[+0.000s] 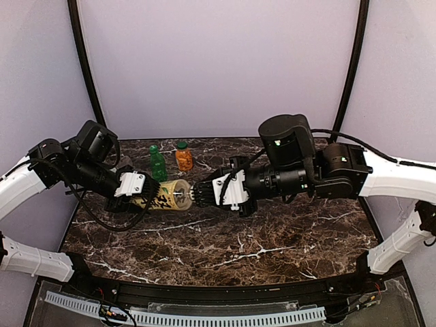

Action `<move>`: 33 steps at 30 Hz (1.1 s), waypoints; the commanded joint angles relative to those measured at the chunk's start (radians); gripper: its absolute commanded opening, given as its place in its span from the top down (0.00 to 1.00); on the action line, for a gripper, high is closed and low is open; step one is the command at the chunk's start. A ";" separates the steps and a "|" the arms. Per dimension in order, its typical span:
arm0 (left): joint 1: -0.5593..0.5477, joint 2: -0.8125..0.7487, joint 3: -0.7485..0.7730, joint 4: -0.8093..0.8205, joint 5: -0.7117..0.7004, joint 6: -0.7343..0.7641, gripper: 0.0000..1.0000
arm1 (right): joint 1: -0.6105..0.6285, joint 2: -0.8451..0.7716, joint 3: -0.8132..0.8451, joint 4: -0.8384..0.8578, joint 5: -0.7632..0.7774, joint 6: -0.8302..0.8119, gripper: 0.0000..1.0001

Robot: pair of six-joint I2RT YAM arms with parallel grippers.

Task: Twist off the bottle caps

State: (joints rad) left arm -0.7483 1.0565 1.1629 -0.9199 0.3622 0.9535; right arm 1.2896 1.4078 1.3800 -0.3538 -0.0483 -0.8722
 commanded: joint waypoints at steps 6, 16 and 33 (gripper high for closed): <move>-0.005 -0.009 0.033 -0.002 0.094 -0.019 0.99 | -0.009 -0.011 -0.006 0.084 0.092 -0.014 0.67; -0.005 -0.008 0.035 0.004 0.077 -0.023 0.99 | -0.009 -0.013 -0.009 0.096 0.105 -0.005 0.58; -0.002 -0.014 -0.003 0.169 -0.045 -0.199 0.99 | -0.070 -0.052 -0.032 0.151 0.136 0.194 0.41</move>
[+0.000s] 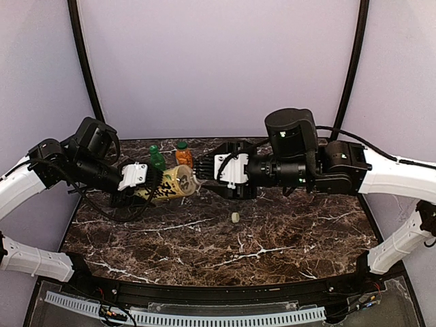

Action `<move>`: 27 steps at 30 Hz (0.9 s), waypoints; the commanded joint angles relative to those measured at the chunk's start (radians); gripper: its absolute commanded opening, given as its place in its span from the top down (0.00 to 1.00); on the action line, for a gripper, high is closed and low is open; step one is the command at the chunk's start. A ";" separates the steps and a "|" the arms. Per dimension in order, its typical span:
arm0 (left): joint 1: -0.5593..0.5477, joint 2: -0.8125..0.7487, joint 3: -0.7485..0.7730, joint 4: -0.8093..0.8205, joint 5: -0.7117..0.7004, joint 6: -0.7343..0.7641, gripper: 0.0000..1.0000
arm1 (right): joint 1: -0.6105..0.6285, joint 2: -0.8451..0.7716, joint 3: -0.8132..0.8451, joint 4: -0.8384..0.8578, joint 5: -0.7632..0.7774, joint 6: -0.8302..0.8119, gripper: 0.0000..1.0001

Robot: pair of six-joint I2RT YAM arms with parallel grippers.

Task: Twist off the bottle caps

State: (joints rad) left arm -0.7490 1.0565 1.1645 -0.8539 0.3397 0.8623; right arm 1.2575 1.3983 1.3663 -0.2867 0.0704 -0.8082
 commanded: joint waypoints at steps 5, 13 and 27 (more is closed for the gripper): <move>0.004 -0.018 -0.009 0.155 0.029 -0.187 0.99 | -0.103 -0.080 -0.005 0.124 -0.137 0.370 0.27; 0.006 -0.018 -0.004 0.183 0.099 -0.230 0.99 | -0.130 -0.034 0.000 0.237 -0.299 0.610 0.22; 0.005 -0.024 0.004 0.194 0.114 -0.231 0.99 | -0.161 0.047 0.016 0.367 -0.465 0.729 0.75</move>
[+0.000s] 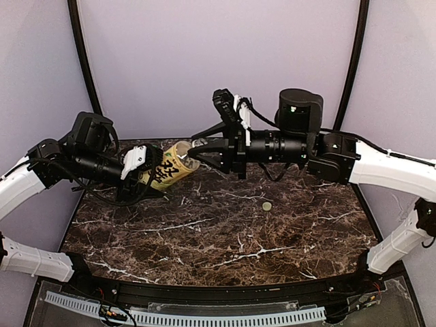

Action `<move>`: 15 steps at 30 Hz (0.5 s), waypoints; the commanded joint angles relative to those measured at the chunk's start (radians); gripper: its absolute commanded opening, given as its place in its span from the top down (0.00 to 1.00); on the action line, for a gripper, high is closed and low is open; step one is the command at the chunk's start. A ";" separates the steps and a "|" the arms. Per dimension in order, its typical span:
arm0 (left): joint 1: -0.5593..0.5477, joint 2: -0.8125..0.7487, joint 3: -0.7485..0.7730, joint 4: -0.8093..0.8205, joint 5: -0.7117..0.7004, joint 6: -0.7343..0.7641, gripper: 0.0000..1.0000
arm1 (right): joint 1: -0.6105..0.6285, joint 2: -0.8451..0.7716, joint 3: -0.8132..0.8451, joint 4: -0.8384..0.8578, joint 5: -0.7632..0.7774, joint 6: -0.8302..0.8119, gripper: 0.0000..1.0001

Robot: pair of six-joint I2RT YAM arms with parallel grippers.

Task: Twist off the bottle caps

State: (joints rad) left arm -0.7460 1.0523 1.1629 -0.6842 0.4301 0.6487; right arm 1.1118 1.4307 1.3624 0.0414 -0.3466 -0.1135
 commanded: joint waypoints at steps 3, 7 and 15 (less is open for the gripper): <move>0.002 -0.021 0.006 0.025 0.022 -0.015 0.99 | -0.024 0.014 0.020 0.047 -0.073 0.050 0.94; 0.002 -0.024 -0.011 0.030 0.015 -0.032 0.70 | -0.034 0.007 0.029 0.048 -0.080 0.073 1.00; 0.002 -0.048 -0.058 0.108 -0.131 -0.042 0.01 | -0.080 -0.004 0.087 -0.123 0.063 0.113 1.00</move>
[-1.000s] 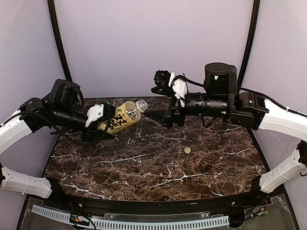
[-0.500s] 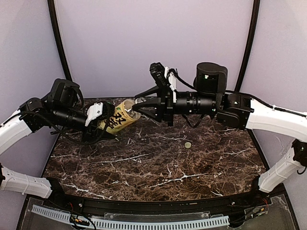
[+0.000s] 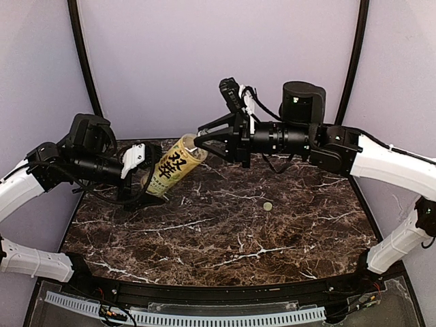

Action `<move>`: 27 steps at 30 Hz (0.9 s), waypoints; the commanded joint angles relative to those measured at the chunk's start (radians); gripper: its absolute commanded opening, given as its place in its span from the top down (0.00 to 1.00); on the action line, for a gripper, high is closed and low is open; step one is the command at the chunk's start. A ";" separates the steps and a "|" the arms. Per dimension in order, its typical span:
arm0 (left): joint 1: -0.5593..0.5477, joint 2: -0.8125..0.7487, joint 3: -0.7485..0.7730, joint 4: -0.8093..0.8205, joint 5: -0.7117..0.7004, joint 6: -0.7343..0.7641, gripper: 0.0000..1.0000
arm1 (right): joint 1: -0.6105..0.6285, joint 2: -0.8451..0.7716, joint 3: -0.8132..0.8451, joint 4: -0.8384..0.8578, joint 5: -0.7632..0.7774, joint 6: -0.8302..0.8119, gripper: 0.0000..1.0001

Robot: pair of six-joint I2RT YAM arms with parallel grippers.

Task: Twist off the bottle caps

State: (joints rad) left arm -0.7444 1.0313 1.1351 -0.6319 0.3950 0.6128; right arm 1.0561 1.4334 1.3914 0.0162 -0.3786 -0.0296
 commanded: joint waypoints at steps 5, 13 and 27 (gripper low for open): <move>0.000 -0.052 -0.057 0.144 -0.253 0.040 0.01 | -0.079 -0.011 0.143 -0.403 0.346 0.083 1.00; 0.002 -0.084 -0.091 0.141 -0.272 0.057 0.01 | -0.382 -0.035 0.193 -0.916 0.840 0.222 1.00; 0.002 -0.102 -0.125 0.144 -0.287 0.068 0.01 | -0.862 -0.129 -0.222 -0.595 0.700 0.112 1.00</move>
State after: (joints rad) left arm -0.7444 0.9463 1.0271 -0.4892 0.1146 0.6731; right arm 0.2531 1.3537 1.2491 -0.7383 0.3584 0.0975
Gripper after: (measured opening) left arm 0.987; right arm 0.290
